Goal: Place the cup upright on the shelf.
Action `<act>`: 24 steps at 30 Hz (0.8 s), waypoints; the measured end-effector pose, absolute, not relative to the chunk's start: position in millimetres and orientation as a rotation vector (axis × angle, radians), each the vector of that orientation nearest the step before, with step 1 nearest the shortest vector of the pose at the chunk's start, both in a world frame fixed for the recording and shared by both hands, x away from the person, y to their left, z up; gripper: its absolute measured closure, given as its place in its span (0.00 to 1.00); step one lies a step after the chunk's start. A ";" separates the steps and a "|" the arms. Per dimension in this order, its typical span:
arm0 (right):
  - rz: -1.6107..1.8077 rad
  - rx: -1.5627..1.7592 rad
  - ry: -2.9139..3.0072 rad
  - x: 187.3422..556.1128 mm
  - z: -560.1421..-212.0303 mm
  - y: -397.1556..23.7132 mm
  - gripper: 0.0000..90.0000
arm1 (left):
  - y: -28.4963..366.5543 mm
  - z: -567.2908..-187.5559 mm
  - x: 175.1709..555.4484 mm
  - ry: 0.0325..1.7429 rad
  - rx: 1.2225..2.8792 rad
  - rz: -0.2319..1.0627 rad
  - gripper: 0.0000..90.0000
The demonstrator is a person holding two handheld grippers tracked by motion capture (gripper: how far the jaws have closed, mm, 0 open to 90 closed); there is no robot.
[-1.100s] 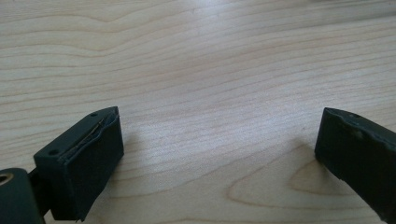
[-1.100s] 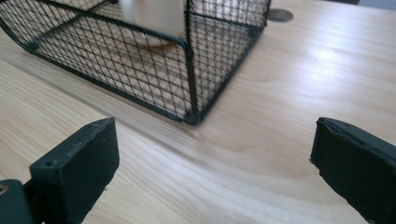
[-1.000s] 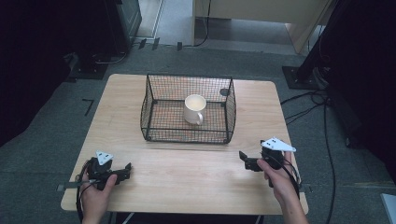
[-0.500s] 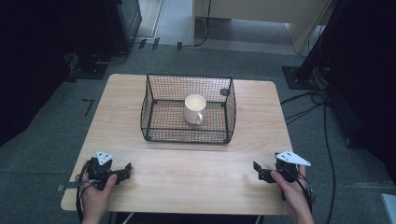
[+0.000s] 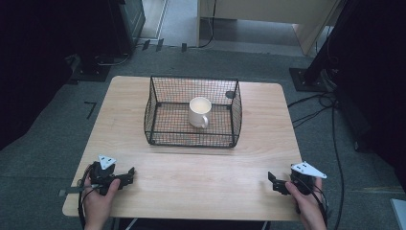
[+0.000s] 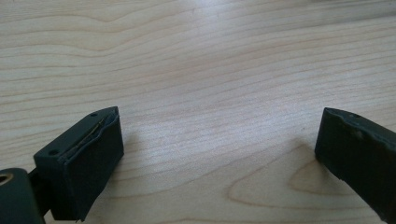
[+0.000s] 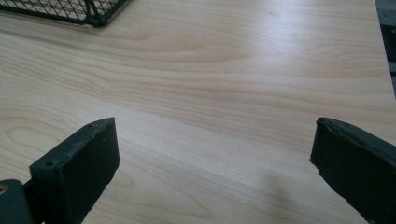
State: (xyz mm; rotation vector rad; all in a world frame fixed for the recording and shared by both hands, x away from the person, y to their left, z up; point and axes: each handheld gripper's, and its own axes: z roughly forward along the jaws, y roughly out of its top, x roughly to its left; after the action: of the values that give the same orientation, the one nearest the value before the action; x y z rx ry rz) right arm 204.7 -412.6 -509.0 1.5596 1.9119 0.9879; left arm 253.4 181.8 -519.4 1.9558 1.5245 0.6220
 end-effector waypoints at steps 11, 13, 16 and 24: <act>0.840 1.573 1.937 204.1 -522.8 -412.0 0.01 | 181.8 -519.4 253.4 1.525 1.956 0.622 0.02; 0.819 1.572 1.949 204.2 -525.9 -410.7 0.01 | 181.8 -519.4 253.4 1.525 1.956 0.622 0.02; 0.828 1.580 1.952 203.9 -526.4 -412.5 0.00 | 181.9 -519.3 253.4 1.523 1.958 0.623 0.02; 0.843 1.603 1.966 202.7 -527.1 -419.6 0.00 | 181.8 -519.4 253.4 1.524 1.956 0.622 0.02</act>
State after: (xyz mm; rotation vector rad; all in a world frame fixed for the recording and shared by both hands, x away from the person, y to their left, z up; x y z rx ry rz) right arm 202.7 -419.6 -527.1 1.6028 1.9660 0.8433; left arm 253.4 181.8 -519.4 1.9562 1.5241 0.6224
